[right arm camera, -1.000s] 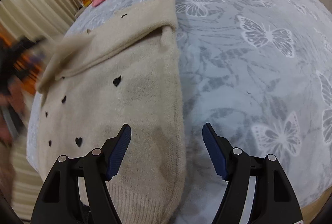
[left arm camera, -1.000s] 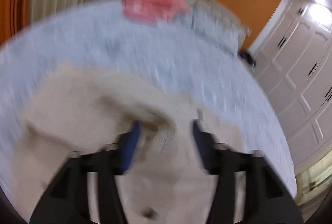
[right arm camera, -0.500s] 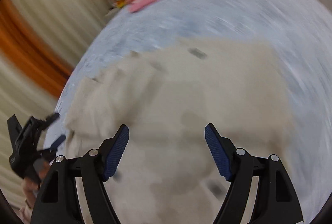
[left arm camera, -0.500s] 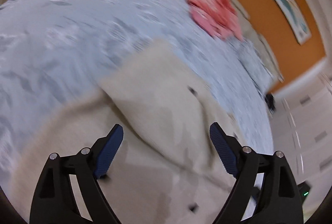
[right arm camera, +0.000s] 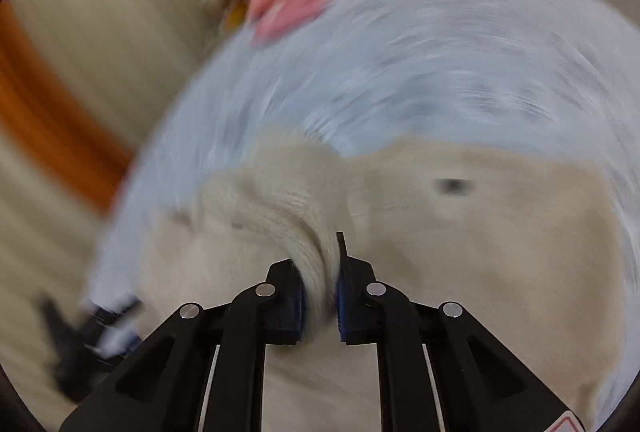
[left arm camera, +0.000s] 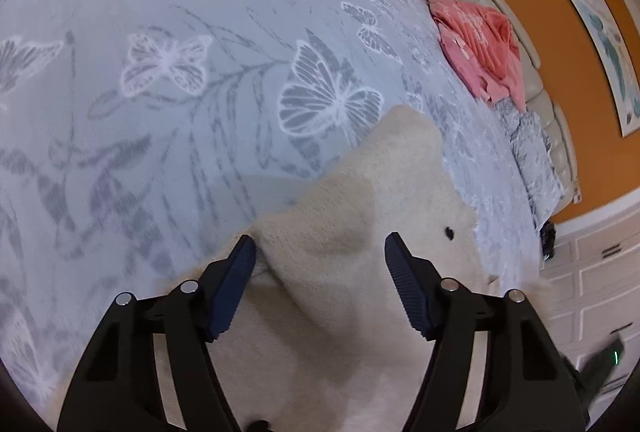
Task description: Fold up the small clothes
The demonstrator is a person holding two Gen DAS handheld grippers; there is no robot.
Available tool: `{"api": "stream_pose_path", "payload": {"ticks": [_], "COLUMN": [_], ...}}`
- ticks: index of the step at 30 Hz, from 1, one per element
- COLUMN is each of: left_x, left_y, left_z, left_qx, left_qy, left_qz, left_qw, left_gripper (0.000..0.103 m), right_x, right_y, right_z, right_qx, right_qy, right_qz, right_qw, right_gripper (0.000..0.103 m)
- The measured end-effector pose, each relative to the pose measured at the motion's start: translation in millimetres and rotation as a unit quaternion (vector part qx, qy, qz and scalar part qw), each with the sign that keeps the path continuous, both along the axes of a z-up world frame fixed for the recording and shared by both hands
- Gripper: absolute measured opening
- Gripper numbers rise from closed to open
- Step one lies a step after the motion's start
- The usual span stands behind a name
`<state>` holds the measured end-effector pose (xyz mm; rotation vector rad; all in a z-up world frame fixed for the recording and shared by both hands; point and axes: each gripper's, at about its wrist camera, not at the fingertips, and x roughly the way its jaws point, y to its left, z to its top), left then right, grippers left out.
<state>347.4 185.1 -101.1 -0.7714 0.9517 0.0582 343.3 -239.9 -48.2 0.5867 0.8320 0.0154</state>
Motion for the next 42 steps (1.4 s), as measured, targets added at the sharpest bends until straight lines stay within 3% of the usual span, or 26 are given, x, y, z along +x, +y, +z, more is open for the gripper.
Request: {"api": "stream_pose_path", "payload": {"ticks": [1,4,6,7,8,10,12,14,15,16,17,19,20,23,24,27,28,31,33,36,37,40,42], "left_x": [0,-5,-7,-8,-8,-7,-6,-5,-5,-4,-4,-6,-8,-9,-8,-6,-8,-12,-13,-12,-13,-14,-22], "left_y": [-2,-15,-24,-26,-27,-26,-22,-19,-20,-20,-19,-12,-9,-7,-11,-23,-23,-20,-15,-6,-6,-11,-7], "left_z": [-1,-1,0,1,1,2,-1,-3,-3,-2,-2,2,5,12,8,-11,-12,-3,-1,-17,-19,-16,-7], "left_qx": [0.005,0.047,0.065,0.063,0.057,0.033,0.002,-0.018,-0.019,-0.018,-0.018,-0.038,-0.044,-0.033,-0.023,0.003,0.0,0.003,0.015,0.001,0.003,0.028,0.002], "left_qy": [-0.002,-0.001,0.003,0.006,0.007,0.014,0.021,0.027,0.029,0.032,0.035,0.022,0.011,-0.017,-0.014,0.017,0.014,-0.009,-0.021,-0.003,-0.004,-0.01,-0.007], "left_qz": [-0.008,-0.024,-0.028,-0.028,-0.028,-0.023,-0.011,0.004,0.009,0.011,0.014,0.028,0.031,0.023,0.013,0.01,0.016,0.024,0.031,0.046,0.046,0.019,0.0], "left_qw": [1.0,0.9986,0.9975,0.9976,0.9979,0.9991,0.9997,0.9995,0.9994,0.9993,0.9991,0.9987,0.9985,0.999,0.9996,0.9998,0.9998,0.9997,0.9992,0.9989,0.9989,0.9994,1.0], "left_gripper": [0.064,0.065,0.067,0.069,0.072,0.072,0.072,0.066,0.062,0.052,0.034,0.016,0.013,0.013,0.013,0.013,0.013,0.013,0.013,0.014,0.014,0.015,0.02], "right_x": [-18,-45,-61,-66,-68,-70,-66,-59,-54,-47,-41,-42,-47,-60,-57,-35,-36,-49,-51,-38,-39,-48,-69], "right_y": [-23,-63,-76,-80,-83,-89,-98,-101,-102,-101,-94,-95,-100,-114,-119,-122,-121,-125,-125,-116,-116,-121,-115], "right_z": [-9,-69,-82,-78,-74,-65,-60,-62,-64,-65,-66,-40,-14,19,10,-63,-71,-45,-39,-78,-76,-64,-50], "right_qx": [0.011,0.04,0.091,0.093,0.096,0.096,0.1,0.118,0.121,0.115,0.111,0.111,0.106,0.095,0.066,0.038,0.029,0.061,0.062,0.041,0.04,0.068,0.053], "right_qy": [0.003,0.103,0.083,0.076,0.069,0.056,0.046,0.053,0.056,0.065,0.075,0.024,-0.021,-0.088,-0.072,0.081,0.089,0.024,0.006,0.082,0.071,0.075,0.075], "right_qz": [-0.025,-0.039,-0.033,-0.035,-0.036,-0.046,-0.063,-0.07,-0.065,-0.053,-0.044,-0.031,-0.027,-0.023,-0.021,-0.007,-0.001,-0.011,-0.006,0.014,0.012,-0.005,-0.01], "right_qw": [1.0,0.993,0.992,0.992,0.992,0.993,0.992,0.989,0.989,0.99,0.99,0.993,0.994,0.991,0.995,0.996,0.996,0.998,0.998,0.996,0.997,0.995,0.996], "right_gripper": [0.012,0.016,0.015,0.023,0.039,0.061,0.067,0.067,0.061,0.012,0.008,0.008,0.007,0.007,0.007,0.007,0.007,0.007,0.007,0.006,0.005,0.015,0.022]}}
